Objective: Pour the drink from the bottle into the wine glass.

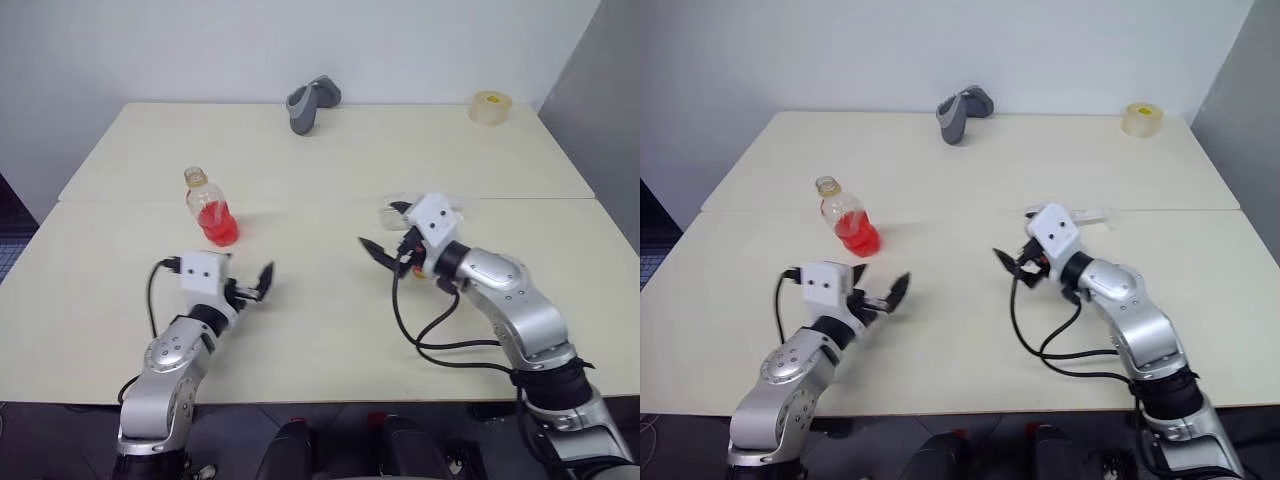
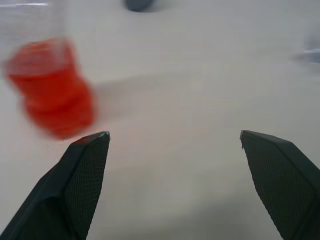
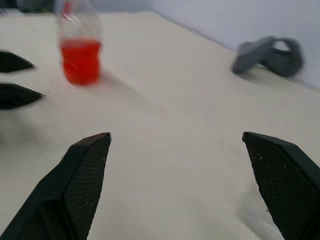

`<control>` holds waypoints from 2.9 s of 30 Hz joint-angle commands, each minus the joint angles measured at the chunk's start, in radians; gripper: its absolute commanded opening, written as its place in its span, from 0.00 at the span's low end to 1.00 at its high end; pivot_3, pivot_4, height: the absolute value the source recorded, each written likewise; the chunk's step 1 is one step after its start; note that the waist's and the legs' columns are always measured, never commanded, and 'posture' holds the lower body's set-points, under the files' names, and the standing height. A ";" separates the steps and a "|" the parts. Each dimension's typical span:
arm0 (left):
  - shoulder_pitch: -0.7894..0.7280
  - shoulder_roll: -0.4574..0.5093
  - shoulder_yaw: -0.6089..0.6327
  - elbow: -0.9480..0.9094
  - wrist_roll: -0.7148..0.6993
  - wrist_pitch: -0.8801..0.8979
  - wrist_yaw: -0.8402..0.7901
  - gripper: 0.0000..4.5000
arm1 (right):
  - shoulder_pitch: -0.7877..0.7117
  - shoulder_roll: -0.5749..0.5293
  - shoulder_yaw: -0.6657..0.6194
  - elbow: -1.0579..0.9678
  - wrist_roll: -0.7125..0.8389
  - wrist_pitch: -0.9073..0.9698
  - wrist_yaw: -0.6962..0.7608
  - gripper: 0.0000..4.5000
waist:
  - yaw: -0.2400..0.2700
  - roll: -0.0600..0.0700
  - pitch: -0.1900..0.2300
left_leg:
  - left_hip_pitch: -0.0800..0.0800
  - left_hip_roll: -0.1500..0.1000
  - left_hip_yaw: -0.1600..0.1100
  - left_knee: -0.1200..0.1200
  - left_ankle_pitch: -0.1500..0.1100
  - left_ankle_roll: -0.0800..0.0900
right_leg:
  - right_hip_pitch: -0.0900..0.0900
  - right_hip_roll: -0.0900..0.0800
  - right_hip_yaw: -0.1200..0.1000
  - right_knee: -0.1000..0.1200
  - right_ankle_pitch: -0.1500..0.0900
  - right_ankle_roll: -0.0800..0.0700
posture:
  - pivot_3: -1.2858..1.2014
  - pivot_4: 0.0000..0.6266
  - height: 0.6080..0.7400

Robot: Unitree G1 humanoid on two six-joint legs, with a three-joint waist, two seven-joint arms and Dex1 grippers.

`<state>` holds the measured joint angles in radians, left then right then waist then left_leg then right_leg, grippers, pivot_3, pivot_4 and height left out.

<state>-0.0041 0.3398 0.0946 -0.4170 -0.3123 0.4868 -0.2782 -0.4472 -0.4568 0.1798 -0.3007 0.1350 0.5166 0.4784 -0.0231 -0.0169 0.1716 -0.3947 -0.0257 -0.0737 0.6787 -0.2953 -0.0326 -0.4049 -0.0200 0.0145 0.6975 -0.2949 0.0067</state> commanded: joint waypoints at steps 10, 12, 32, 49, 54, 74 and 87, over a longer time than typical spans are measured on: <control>-0.083 0.048 -0.189 -0.007 -0.023 -0.038 -0.270 0.99 | -0.080 -0.253 0.019 0.480 -0.386 -0.518 -0.088 1.00 | -0.005 0.000 0.000 | 0.001 0.001 0.002 -0.001 0.000 0.000 | 0.000 0.001 0.001 0.000 0.000 0.000 | 0.52 0.24 1.00; -0.104 0.041 -0.203 0.013 -0.015 -0.035 -0.280 0.99 | -0.122 -0.257 0.045 0.586 -0.453 -0.594 -0.133 1.00 | -0.008 0.000 0.000 | 0.002 0.001 0.003 -0.001 0.000 0.000 | 0.000 0.001 0.002 0.000 0.000 0.000 | 0.52 0.24 1.00; -0.136 0.019 -0.186 0.041 0.012 -0.019 -0.233 0.99 | -0.572 -0.137 0.313 1.400 -0.845 -0.935 -0.431 1.00 | -0.008 0.000 0.000 | 0.002 0.001 0.005 -0.001 0.000 -0.001 | 0.000 0.001 0.004 0.000 0.000 0.000 | 0.52 0.24 1.00; -0.112 0.023 -0.165 0.008 0.005 0.000 -0.210 1.00 | -0.704 -0.064 0.396 1.578 -0.932 -0.889 -0.481 0.80 | -0.009 0.000 0.000 | 0.002 0.001 0.005 -0.001 0.000 -0.001 | 0.000 0.001 0.004 0.001 0.000 0.000 | 0.52 0.24 1.00; -0.108 0.018 -0.161 0.003 -0.001 0.007 -0.204 1.00 | -0.715 -0.073 0.403 1.589 -0.941 -0.875 -0.475 0.40 | -0.009 0.000 0.000 | 0.002 0.001 0.005 -0.001 0.000 -0.001 | 0.000 0.001 0.004 0.001 0.000 0.000 | 0.52 0.24 1.00; 0.026 -0.037 -0.021 -0.124 -0.058 0.142 -0.055 1.00 | -0.691 0.111 0.121 1.374 -0.540 -1.058 -0.353 0.01 | -0.035 0.000 0.000 | 0.002 0.003 0.006 -0.001 0.000 -0.001 | -0.001 0.001 0.005 0.001 0.000 0.000 | 0.52 0.24 1.00; 0.264 -0.025 0.042 -0.316 -0.065 0.119 -0.013 1.00 | -0.379 0.586 -0.081 0.861 -0.003 -0.425 -0.095 0.01 | 0.011 0.000 0.000 | 0.001 0.001 0.001 0.000 -0.001 0.002 | 0.000 -0.001 0.000 0.001 0.001 -0.001 | 0.52 0.24 1.00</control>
<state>0.2617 0.3128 0.1340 -0.6813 -0.3820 0.6384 -0.2941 -0.8304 0.1243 0.1117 0.5924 0.1243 0.1021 0.3913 -0.0124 -0.0168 0.1713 -0.3931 -0.0253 -0.0729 0.6786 -0.2961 -0.0311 -0.4045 -0.0206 0.0145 0.6980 -0.2941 0.0055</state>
